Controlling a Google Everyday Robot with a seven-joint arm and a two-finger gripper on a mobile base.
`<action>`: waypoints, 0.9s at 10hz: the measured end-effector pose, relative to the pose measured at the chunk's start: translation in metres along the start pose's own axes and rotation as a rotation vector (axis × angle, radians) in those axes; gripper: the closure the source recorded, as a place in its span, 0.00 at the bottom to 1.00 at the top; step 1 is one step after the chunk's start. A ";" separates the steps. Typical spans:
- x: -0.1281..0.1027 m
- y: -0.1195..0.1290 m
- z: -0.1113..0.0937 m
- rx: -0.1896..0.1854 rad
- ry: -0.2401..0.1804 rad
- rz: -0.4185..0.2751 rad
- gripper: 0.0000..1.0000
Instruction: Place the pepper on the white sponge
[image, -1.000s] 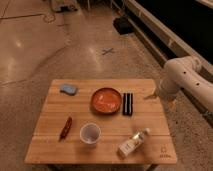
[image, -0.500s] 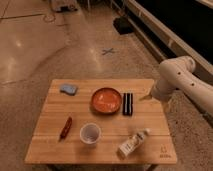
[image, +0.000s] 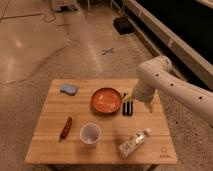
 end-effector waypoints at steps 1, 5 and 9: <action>-0.013 -0.024 0.001 -0.005 0.000 -0.022 0.20; -0.067 -0.105 0.014 -0.020 0.013 -0.120 0.20; -0.106 -0.163 0.031 -0.038 0.033 -0.201 0.20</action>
